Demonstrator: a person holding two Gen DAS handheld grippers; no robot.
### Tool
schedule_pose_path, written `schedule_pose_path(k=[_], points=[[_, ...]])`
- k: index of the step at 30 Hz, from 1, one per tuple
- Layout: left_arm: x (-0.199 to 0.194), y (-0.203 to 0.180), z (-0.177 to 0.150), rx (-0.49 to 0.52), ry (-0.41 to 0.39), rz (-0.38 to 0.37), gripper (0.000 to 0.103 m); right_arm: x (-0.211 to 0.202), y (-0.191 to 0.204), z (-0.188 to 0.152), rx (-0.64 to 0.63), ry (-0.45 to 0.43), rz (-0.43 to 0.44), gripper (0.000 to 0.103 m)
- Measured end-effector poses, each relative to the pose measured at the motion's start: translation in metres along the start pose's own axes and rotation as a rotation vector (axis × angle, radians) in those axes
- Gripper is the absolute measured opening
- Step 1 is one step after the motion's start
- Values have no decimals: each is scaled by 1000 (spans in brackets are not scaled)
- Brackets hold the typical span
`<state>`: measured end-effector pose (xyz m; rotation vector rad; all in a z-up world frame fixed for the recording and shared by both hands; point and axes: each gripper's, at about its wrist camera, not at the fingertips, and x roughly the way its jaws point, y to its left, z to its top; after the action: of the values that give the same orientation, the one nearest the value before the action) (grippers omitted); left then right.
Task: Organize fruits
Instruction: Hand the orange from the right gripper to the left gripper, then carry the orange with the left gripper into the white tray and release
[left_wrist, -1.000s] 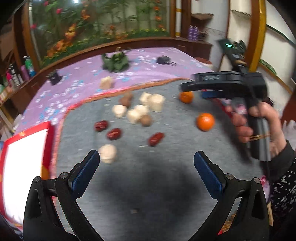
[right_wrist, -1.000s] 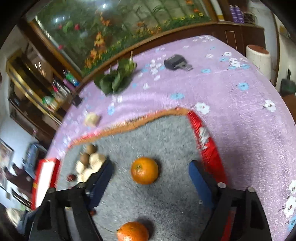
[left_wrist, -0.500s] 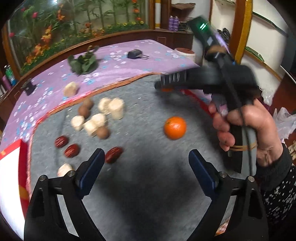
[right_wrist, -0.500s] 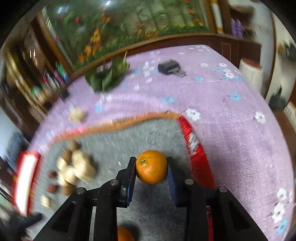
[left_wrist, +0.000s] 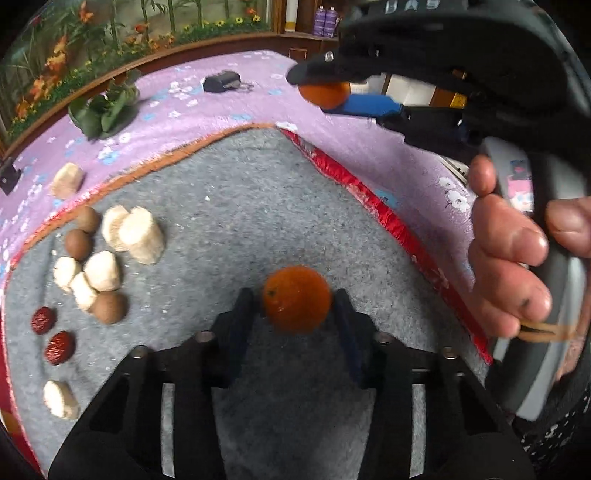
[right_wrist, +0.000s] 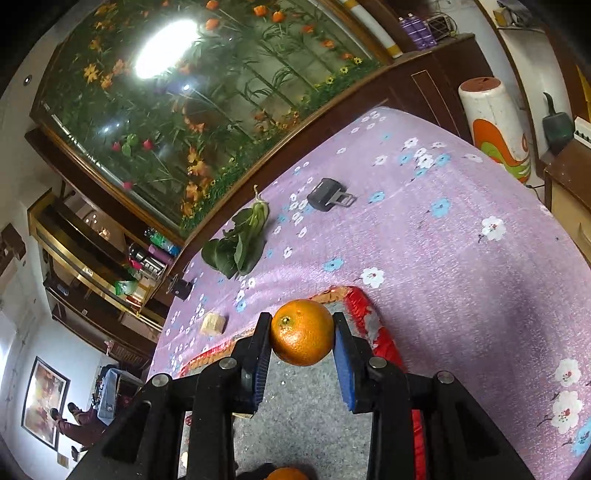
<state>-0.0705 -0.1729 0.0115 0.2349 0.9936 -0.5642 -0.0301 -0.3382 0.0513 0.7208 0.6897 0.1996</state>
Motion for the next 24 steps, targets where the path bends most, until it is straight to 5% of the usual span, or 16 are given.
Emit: schedule_pose_path(k=[11, 17, 24], points=[[-45, 12, -16, -66, -121, 32, 33, 9, 13, -12, -83, 28, -1, 31], [-128, 69, -73, -177, -243, 227, 33, 13, 23, -19, -157, 15, -18, 31], [-206, 168, -173, -410, -277, 535, 33, 19, 38, -31, -234, 0, -34, 31]])
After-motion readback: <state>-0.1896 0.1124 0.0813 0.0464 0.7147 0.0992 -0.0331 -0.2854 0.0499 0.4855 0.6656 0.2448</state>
